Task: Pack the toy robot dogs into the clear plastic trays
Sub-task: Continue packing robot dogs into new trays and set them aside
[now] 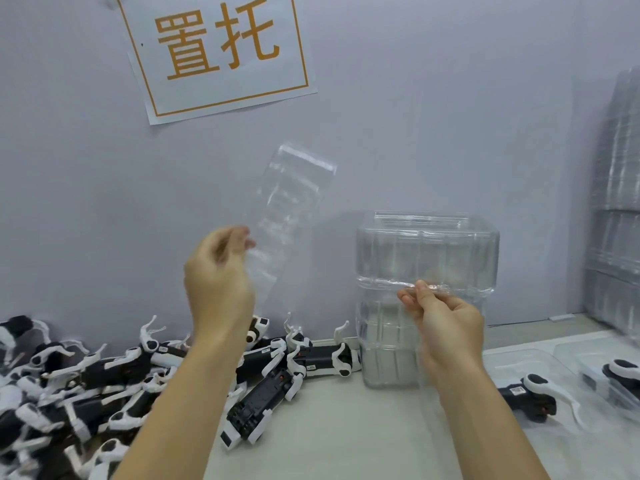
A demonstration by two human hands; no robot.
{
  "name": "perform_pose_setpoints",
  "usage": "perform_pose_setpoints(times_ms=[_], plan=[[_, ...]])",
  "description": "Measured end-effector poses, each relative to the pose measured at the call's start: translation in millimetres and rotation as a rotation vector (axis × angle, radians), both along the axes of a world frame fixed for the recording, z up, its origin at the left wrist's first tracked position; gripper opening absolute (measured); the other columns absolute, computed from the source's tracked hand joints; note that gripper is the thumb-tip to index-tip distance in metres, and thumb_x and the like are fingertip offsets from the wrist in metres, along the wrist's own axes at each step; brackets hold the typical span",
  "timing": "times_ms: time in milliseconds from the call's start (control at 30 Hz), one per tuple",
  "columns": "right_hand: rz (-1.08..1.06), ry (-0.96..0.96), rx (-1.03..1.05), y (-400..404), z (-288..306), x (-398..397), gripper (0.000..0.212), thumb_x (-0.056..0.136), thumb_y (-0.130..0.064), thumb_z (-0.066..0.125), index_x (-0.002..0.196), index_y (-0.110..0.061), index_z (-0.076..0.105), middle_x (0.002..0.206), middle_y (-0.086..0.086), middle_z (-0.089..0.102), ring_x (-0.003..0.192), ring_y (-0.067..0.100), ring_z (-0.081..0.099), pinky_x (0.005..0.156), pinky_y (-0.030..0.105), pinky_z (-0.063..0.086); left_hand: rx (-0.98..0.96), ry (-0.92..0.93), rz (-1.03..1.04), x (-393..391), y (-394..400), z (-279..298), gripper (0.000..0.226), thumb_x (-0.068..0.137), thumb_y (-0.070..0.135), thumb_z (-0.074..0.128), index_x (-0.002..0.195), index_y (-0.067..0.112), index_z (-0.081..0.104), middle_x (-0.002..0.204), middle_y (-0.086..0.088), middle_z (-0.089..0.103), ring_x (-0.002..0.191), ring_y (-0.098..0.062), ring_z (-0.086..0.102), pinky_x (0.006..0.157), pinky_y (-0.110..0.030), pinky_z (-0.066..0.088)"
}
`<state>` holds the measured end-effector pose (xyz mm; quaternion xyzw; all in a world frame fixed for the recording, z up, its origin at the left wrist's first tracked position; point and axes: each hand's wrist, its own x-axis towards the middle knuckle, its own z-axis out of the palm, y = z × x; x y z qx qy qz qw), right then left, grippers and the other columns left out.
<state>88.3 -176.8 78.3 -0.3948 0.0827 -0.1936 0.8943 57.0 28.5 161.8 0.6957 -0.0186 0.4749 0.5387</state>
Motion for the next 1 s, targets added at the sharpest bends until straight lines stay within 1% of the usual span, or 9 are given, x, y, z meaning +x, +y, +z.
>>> perform_pose_setpoints(times_ms=[100,200,333,467,567,667,767,867,1000], plan=[[0.003,0.044,-0.087,-2.4,3.0,0.7,0.013,0.096,-0.007,0.061,0.087,0.002,0.066,0.064,-0.001,0.073,0.067,0.009,0.073,0.057,0.012,0.053,-0.058,0.084,0.013,-32.4,28.1,-46.5,0.019,0.101,0.028,0.051,0.094,0.026,0.069,0.088,0.012,0.071,0.078,0.015,0.060,0.066,-0.003,0.044],[0.005,0.109,-0.194,0.5,10.8,3.5,0.018,0.097,-0.009,0.060,0.083,0.000,0.066,0.069,0.003,0.074,0.065,0.010,0.073,0.069,0.019,0.056,-0.105,0.135,0.018,-47.6,48.4,-75.2,0.022,0.101,0.027,0.051,0.096,0.022,0.071,0.091,0.011,0.072,0.081,0.009,0.062,0.070,-0.014,0.045],[-0.005,0.220,-0.331,5.4,25.1,7.7,0.026,0.096,-0.014,0.062,0.073,-0.003,0.060,0.054,0.002,0.069,0.064,0.019,0.073,0.083,0.034,0.055,-0.122,0.151,-0.023,-49.5,56.7,-79.6,0.021,0.101,0.026,0.051,0.092,0.024,0.071,0.087,0.013,0.072,0.069,0.011,0.059,0.063,-0.007,0.044],[-0.049,0.286,-0.367,-1.3,30.9,4.1,0.019,0.096,-0.012,0.058,0.084,0.002,0.060,0.062,0.011,0.069,0.055,0.020,0.070,0.068,0.033,0.058,-0.055,0.162,-0.062,-52.6,59.2,-76.2,0.019,0.100,0.026,0.053,0.093,0.028,0.070,0.087,0.021,0.071,0.086,0.008,0.061,0.072,-0.011,0.041],[-0.076,0.311,-0.410,-4.8,31.2,-1.9,0.018,0.097,-0.010,0.056,0.089,0.005,0.060,0.075,0.018,0.069,0.065,0.025,0.071,0.073,0.036,0.059,-0.027,0.185,-0.069,-55.1,63.4,-73.5,0.019,0.100,0.027,0.053,0.092,0.029,0.071,0.089,0.022,0.071,0.089,0.011,0.061,0.071,-0.008,0.040],[-0.089,0.330,-0.482,0.8,29.0,-14.0,0.023,0.097,-0.011,0.054,0.079,0.002,0.055,0.075,0.019,0.070,0.072,0.029,0.072,0.085,0.043,0.058,-0.025,0.192,-0.069,-56.1,64.9,-74.1,0.018,0.099,0.028,0.054,0.092,0.028,0.071,0.091,0.016,0.072,0.084,0.004,0.063,0.076,-0.019,0.044],[-0.183,0.341,-0.687,12.2,26.9,-26.0,0.033,0.096,-0.018,0.049,0.068,-0.001,0.049,0.057,0.009,0.068,0.060,0.022,0.071,0.079,0.040,0.055,0.017,0.195,-0.063,-58.8,64.1,-72.5,0.017,0.097,0.031,0.055,0.093,0.027,0.071,0.089,0.014,0.073,0.068,-0.002,0.059,0.076,-0.035,0.051],[-0.233,0.223,-0.838,36.1,26.5,-34.2,0.021,0.094,-0.023,0.052,0.089,-0.009,0.067,0.077,0.007,0.072,0.073,0.023,0.071,0.075,0.039,0.055,0.106,0.241,-0.025,-60.8,62.9,-72.8,0.018,0.098,0.033,0.054,0.098,0.028,0.071,0.095,0.014,0.071,0.096,-0.010,0.062,0.094,-0.044,0.049],[-0.268,-0.187,-0.970,73.0,22.2,-52.8,0.008,0.096,-0.030,0.056,0.096,-0.034,0.063,0.102,-0.013,0.063,0.101,0.011,0.060,0.087,0.034,0.047,0.335,0.320,0.042,-62.5,59.1,-71.6,0.013,0.099,0.034,0.053,0.095,0.036,0.066,0.100,0.023,0.060,0.111,-0.009,0.047,0.103,-0.044,0.033]])
